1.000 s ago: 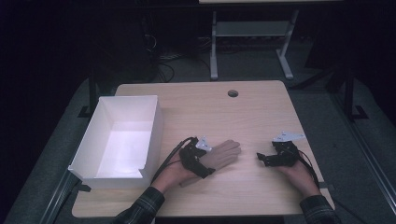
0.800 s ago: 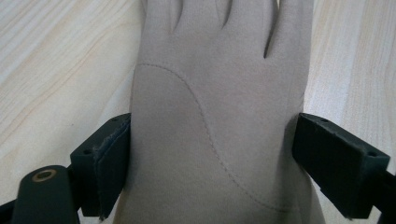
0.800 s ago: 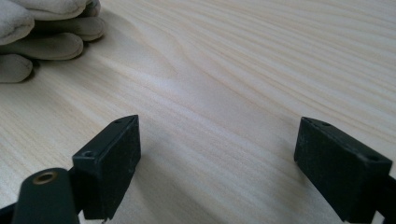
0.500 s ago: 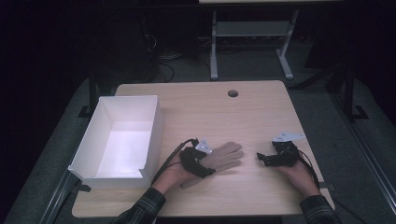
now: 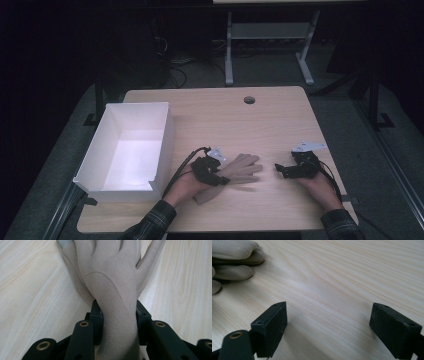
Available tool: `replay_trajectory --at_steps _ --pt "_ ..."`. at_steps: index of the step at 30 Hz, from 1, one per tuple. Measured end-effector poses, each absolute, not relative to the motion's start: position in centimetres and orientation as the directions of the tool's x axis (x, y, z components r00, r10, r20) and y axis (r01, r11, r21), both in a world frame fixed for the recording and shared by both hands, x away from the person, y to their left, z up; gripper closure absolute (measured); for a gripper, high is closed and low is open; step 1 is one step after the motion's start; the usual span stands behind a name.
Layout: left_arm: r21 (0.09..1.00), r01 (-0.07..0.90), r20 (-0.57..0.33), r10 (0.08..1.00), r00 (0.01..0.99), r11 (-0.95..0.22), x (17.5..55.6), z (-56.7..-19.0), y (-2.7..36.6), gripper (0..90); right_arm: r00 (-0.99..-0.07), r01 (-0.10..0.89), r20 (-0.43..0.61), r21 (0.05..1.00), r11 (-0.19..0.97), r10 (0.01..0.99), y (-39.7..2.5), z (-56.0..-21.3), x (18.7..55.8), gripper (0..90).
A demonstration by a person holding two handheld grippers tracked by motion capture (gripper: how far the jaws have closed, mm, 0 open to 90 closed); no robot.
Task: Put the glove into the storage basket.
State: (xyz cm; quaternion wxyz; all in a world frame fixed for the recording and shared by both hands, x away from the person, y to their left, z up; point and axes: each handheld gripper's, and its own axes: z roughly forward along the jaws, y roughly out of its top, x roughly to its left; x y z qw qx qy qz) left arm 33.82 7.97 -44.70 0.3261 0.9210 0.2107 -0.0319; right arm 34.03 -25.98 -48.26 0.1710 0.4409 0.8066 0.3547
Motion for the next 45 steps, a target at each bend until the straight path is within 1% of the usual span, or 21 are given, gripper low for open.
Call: replay_trajectory --at_steps 2,12,25,32,36,38,45 --pt "0.602 0.424 -0.218 0.372 0.902 -0.676 33.9 -44.1 8.1 67.3 -0.552 0.590 0.037 0.723 0.359 0.833 -26.0 -48.3 34.0 14.3" --pt "0.617 0.455 -0.233 0.402 0.885 -0.643 34.1 -41.2 8.3 67.2 -0.557 0.585 0.033 0.724 0.364 0.830 -26.0 -48.3 34.0 14.2" --pt "0.639 0.474 -0.215 0.451 0.866 -0.606 34.9 -36.2 9.2 67.1 -0.556 0.586 0.034 0.724 0.363 0.830 -26.0 -48.3 34.0 14.2" --pt "0.650 0.472 -0.210 0.457 0.864 -0.595 35.4 -33.7 9.9 67.0 -0.557 0.586 0.034 0.724 0.364 0.830 -26.0 -48.3 34.0 14.2" --pt "0.667 0.470 -0.208 0.461 0.863 -0.579 35.8 -32.5 10.5 67.0 -0.557 0.585 0.033 0.725 0.363 0.830 -26.0 -48.3 34.0 14.2" --pt "0.665 0.457 -0.192 0.457 0.869 -0.590 36.0 -31.9 10.9 67.1 -0.557 0.586 0.034 0.725 0.363 0.830 -26.0 -48.3 34.0 14.2" --pt "0.673 0.465 -0.185 0.478 0.859 -0.575 36.3 -30.4 12.5 67.1 -0.557 0.585 0.033 0.725 0.363 0.830 -26.0 -48.3 34.0 14.2"
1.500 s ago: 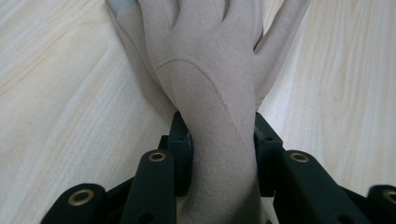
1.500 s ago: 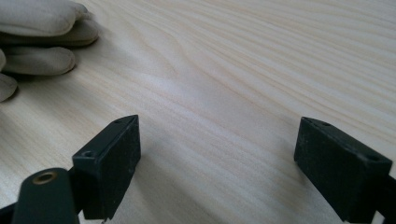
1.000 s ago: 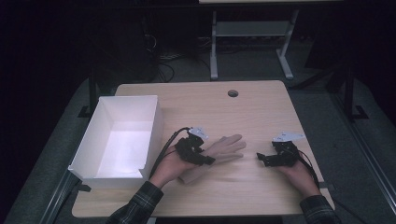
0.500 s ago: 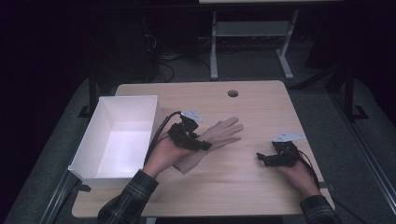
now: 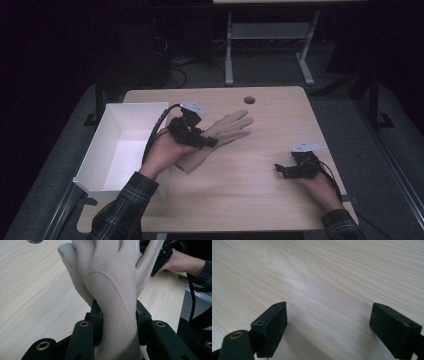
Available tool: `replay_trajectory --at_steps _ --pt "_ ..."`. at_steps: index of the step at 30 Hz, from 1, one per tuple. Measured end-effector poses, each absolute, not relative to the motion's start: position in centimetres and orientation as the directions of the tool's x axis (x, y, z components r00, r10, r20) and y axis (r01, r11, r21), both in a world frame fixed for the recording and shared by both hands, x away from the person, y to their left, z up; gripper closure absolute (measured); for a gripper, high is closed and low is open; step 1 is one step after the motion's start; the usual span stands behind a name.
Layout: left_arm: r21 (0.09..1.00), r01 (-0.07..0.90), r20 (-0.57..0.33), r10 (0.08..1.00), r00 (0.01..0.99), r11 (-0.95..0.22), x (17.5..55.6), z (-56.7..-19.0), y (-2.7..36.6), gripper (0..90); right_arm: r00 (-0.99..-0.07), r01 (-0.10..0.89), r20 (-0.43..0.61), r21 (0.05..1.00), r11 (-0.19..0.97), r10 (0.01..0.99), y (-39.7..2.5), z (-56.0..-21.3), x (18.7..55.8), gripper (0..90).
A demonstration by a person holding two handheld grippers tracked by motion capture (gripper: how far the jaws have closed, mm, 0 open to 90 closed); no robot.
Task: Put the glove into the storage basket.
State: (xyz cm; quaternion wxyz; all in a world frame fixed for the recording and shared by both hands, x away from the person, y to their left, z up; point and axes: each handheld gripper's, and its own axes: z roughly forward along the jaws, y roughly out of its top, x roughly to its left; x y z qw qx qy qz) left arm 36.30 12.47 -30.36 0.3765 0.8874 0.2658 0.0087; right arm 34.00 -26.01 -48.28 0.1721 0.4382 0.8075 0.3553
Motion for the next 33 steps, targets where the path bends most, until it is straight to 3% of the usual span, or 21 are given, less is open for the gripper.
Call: replay_trajectory --at_steps 33 --pt "0.727 0.561 -0.155 0.703 0.695 -0.395 36.1 -28.3 25.7 67.1 -0.557 0.585 0.033 0.725 0.364 0.830 -26.0 -48.3 34.0 14.2"
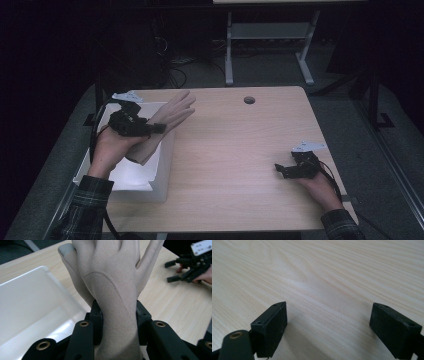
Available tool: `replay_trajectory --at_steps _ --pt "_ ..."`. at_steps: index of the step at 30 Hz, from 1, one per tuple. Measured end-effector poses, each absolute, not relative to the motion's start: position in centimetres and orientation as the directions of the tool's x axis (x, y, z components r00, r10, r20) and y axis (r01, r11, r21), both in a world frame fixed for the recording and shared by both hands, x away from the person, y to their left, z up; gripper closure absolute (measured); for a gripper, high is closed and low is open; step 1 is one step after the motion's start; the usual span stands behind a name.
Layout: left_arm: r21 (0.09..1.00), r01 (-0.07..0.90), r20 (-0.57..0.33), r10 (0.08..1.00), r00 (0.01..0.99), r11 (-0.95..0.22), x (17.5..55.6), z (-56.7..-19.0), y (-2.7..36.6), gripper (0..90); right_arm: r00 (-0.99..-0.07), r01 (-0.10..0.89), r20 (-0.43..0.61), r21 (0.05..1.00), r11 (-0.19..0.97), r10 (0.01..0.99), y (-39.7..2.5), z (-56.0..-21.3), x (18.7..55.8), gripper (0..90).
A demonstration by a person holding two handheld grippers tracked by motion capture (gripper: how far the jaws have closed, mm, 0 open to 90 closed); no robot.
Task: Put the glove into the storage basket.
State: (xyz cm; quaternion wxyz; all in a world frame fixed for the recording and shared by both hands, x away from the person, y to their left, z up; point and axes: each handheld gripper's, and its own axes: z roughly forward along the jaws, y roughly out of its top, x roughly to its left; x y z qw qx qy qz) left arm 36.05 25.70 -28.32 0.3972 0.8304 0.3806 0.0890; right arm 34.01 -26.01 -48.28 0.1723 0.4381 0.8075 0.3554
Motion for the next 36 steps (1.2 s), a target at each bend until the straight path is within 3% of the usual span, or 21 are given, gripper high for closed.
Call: replay_trajectory --at_steps 18,36 --pt "0.700 0.633 -0.146 0.801 0.581 -0.332 35.6 -31.3 30.9 67.1 -0.558 0.584 0.033 0.725 0.364 0.829 -26.0 -48.3 34.0 14.2" --pt "0.648 0.706 -0.151 0.860 0.487 -0.286 36.1 -36.2 32.4 67.0 -0.558 0.585 0.032 0.724 0.365 0.829 -26.0 -48.3 34.0 14.2"
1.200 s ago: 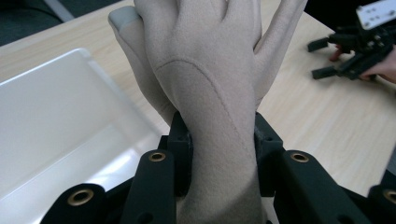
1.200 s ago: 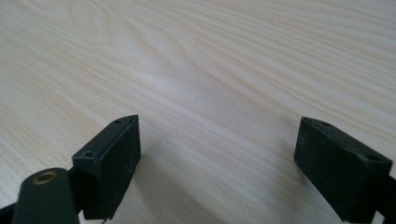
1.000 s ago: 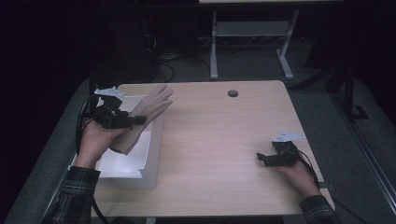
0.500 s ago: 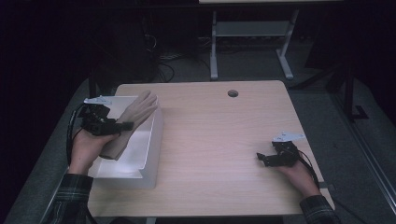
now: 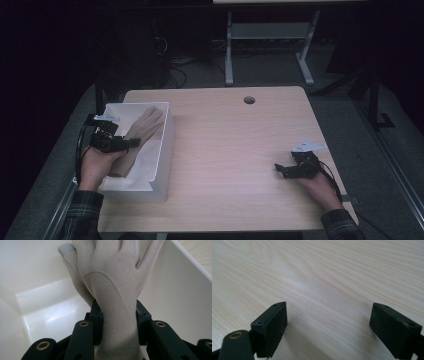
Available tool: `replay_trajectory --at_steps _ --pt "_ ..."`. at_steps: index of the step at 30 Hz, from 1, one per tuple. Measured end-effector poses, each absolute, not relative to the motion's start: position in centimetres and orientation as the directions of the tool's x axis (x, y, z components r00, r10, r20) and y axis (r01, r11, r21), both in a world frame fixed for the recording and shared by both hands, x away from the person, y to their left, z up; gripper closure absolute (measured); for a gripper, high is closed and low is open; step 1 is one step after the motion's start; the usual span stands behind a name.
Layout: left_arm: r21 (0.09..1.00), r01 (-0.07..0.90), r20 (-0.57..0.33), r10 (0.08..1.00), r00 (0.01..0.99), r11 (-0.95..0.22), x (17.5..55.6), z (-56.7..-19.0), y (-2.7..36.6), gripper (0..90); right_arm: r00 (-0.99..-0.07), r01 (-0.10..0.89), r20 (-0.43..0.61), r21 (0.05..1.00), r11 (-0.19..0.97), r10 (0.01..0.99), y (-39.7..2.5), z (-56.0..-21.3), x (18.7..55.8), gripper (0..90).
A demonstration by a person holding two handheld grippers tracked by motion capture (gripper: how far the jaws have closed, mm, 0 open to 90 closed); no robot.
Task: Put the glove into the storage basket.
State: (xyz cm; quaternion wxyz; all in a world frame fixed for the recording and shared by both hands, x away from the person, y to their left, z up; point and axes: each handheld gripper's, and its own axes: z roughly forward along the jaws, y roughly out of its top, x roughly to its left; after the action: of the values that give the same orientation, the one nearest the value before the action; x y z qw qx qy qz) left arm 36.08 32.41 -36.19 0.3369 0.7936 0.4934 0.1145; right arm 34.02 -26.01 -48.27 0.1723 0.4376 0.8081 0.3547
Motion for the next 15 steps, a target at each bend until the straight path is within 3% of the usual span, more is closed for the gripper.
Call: replay_trajectory --at_steps 15 --pt "0.573 0.758 -0.150 0.870 0.470 -0.311 37.0 -41.0 31.8 66.5 -0.558 0.585 0.032 0.724 0.366 0.829 -26.0 -48.3 34.0 14.2"
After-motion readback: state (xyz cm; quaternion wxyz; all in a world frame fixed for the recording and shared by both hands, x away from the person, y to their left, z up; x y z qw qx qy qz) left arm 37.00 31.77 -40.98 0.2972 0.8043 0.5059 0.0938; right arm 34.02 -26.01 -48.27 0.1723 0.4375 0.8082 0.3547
